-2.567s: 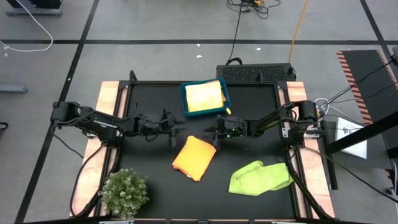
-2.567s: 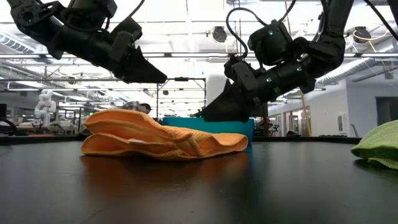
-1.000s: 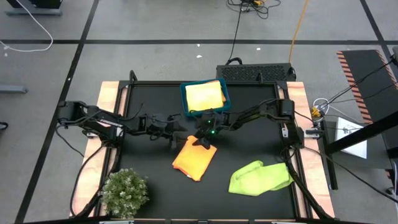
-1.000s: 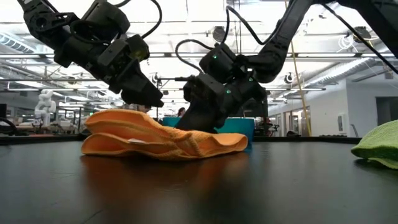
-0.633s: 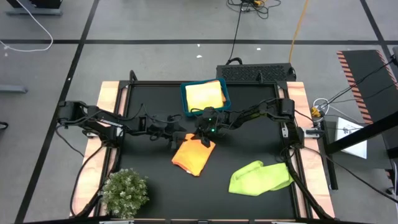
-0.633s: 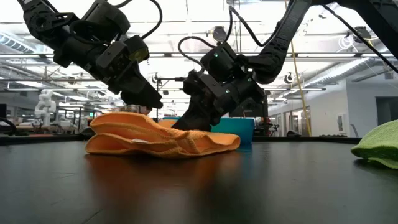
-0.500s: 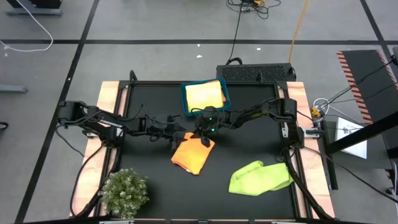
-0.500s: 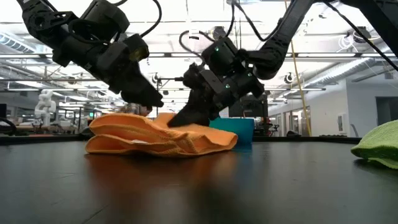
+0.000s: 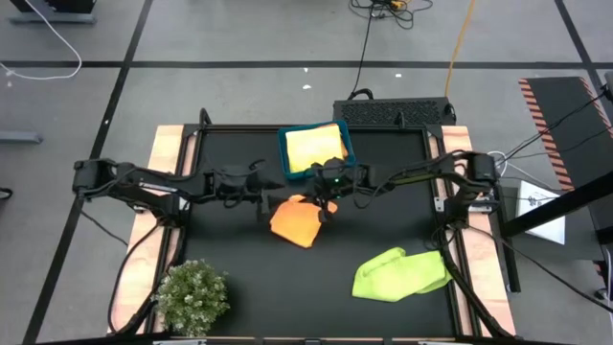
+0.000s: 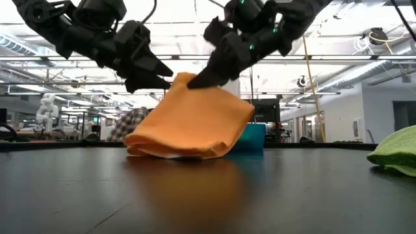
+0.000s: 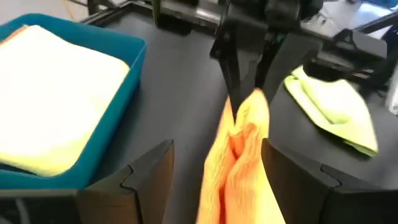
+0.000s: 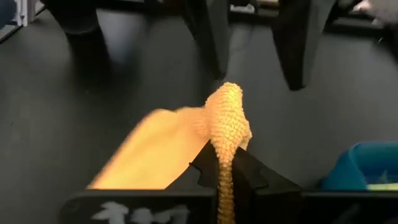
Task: Fold microfiber towels
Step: Put the orange microfiber towel into the blue bin
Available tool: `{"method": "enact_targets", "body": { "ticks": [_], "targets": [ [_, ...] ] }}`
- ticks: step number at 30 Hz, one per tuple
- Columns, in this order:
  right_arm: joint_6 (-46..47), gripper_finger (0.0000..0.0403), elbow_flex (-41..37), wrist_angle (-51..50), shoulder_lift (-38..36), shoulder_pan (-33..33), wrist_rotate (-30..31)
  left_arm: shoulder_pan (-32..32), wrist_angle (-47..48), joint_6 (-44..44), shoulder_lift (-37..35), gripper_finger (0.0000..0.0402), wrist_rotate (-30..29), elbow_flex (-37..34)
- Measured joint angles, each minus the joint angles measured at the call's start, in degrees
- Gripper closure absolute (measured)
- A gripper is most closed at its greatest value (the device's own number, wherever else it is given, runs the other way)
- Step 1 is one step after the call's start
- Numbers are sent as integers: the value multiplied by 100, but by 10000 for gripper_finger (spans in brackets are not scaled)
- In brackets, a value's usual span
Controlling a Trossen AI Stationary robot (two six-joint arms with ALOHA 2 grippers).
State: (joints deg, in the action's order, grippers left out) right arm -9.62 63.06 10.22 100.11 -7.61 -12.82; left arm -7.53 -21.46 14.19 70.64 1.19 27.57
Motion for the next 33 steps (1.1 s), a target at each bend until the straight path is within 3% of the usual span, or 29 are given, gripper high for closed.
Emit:
{"method": "enact_targets", "body": {
  "ticks": [6, 14, 21, 26, 33],
  "targets": [
    [-165, 402, -1, -34, -387, 65, 106, 49, 197, -195, -14, 156, 680, -2],
    [-128, 402, -1, -31, -486, 60, 108, 280, 212, -515, 488, 151, 735, -4],
    [-75, 403, -3, -29, -486, 60, 107, 169, 671, -466, 517, 91, 182, -4],
    [-99, 403, -3, -21, -486, 60, 105, 20, 720, -384, 565, 54, 374, -4],
    [-141, 403, -6, 110, -513, 60, 82, -110, 449, -527, 1228, 80, 1115, -5]
  ]
}}
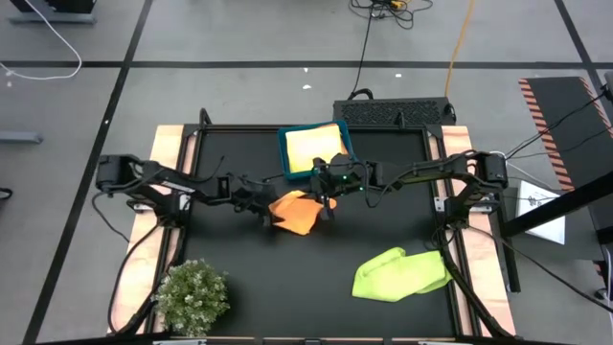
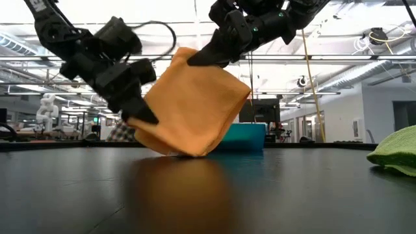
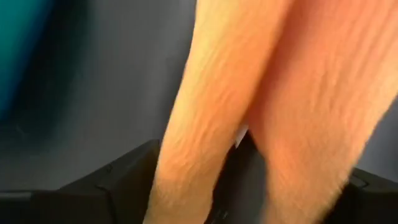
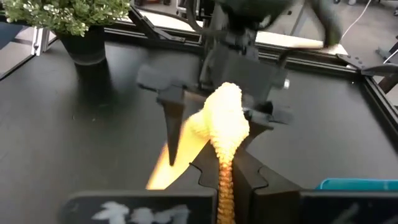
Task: Fold microfiber towels
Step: Put the orange microfiber towel into the blue bin
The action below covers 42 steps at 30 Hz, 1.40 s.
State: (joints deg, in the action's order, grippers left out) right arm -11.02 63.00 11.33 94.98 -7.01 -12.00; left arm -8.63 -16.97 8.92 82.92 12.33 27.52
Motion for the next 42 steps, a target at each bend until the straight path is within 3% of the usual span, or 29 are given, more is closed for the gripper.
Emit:
{"method": "enact_targets", "body": {
  "ticks": [3, 6, 13, 18, 25, 31, 42],
  "targets": [
    [-12, 403, -2, -60, -50, 0, 2, -85, -316, 3, 305, 108, 20, -4],
    [-7, 403, -2, -106, -145, 0, 6, -174, -384, -5, 382, 161, 25, -6],
    [2, 403, -2, -569, -581, 1, 868, -441, -366, -263, -119, 378, 310, 1],
    [122, 403, 0, -725, -774, -16, 1503, -709, 26, -380, -838, 394, 266, 240],
    [136, 401, 0, -802, -765, -213, 2660, -885, 2238, -1305, -1282, 397, -389, 1715],
    [391, 400, 7, -846, -841, -581, 2986, -1105, 3783, -2012, -943, 398, -788, 2776],
    [681, 399, -367, -892, -844, -1345, 2816, -1793, 3898, -2571, 262, 397, -829, 3444]
  ]
}}
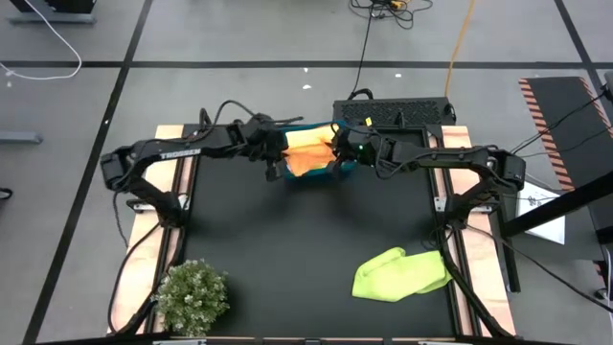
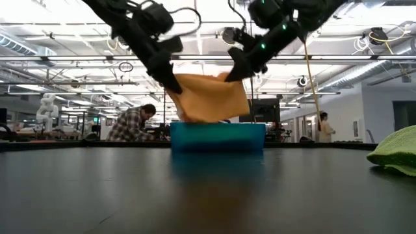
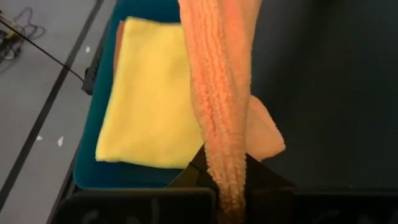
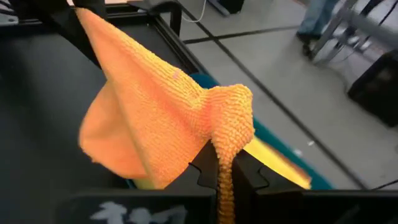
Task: Fold microfiber towels
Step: Put the orange microfiber towel into the blue bin
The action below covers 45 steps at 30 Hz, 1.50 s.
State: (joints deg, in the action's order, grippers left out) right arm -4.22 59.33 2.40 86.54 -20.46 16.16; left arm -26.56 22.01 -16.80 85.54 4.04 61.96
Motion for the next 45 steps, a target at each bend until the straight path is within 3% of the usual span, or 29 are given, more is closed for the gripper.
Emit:
{"method": "enact_targets", "body": {
  "ticks": [9, 17, 25, 38, 45],
  "targets": [
    [608, 399, -994, 1211, 2, -673, -1026, -249, 349, -524, 848, 396, -115, 662],
    [768, 399, -1196, 1521, 2, -925, -1364, -418, 395, -807, 913, 395, -262, 824],
    [863, 399, -1200, 1430, 2, -887, -1627, -403, 760, -590, 911, 395, 432, 798],
    [916, 399, -1209, 1351, -13, -483, -1587, -115, 1025, -613, 906, 394, 320, 787],
    [954, 399, -1256, 1142, -17, -589, -1172, -237, 742, -598, 1138, 395, 130, 789]
  ]
}}
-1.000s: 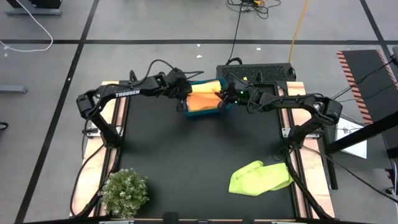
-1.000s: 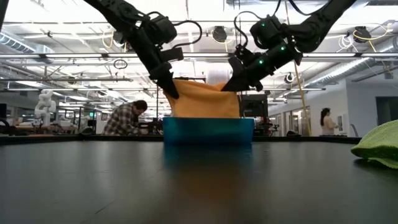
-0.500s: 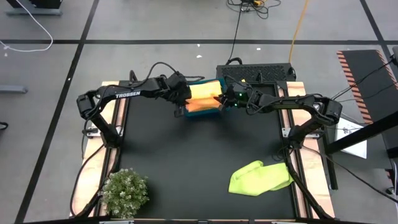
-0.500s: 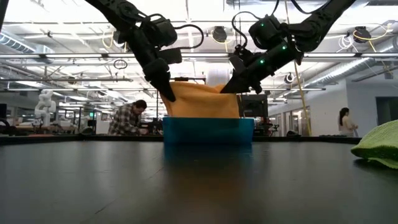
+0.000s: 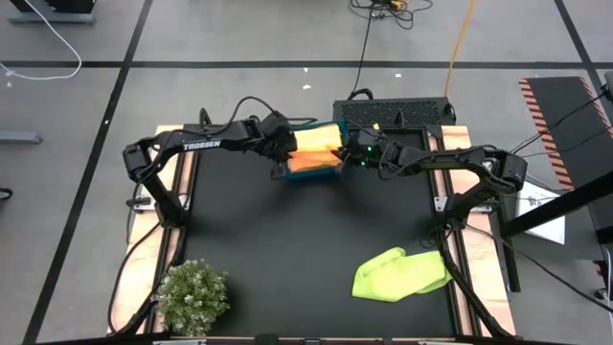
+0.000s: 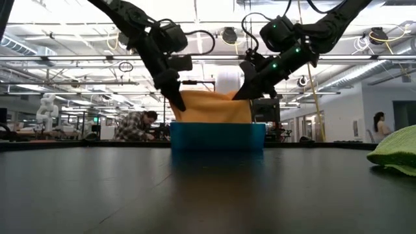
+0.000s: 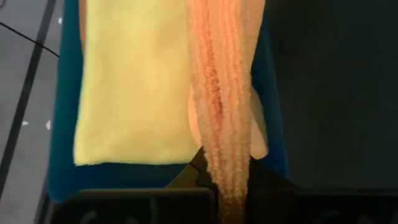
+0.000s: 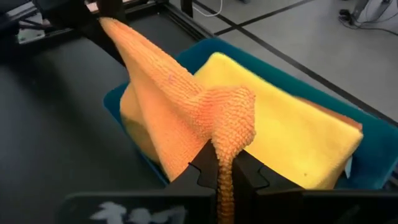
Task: Fold microfiber towels
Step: Put the orange microfiber towel into the blue bin
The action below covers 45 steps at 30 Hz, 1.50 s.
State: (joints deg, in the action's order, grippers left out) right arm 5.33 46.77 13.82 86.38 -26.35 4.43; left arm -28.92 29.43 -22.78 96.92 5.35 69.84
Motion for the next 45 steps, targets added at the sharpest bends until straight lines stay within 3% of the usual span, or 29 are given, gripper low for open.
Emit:
{"method": "enact_targets", "body": {
  "ticks": [9, 21, 27, 32, 38, 45],
  "targets": [
    [-241, 399, -407, 607, 74, -136, 113, -79, -315, -29, 411, 394, -139, 2],
    [-835, 397, -626, 2007, 821, -408, 129, -227, -683, 89, 481, 392, -571, 2],
    [-934, 368, -634, 2382, 1270, -514, 234, -231, -593, 142, 496, 386, -964, -6],
    [-932, 323, -644, 2627, 1428, -642, 238, -230, -618, 150, 490, 343, -1634, -13],
    [-917, 273, -641, 2794, 1425, -713, 253, -225, -884, 12, 490, 277, -1688, -13],
    [-905, 253, -635, 2869, 1426, -706, 223, -225, -1351, -280, 490, 221, -1909, -9]
  ]
}}
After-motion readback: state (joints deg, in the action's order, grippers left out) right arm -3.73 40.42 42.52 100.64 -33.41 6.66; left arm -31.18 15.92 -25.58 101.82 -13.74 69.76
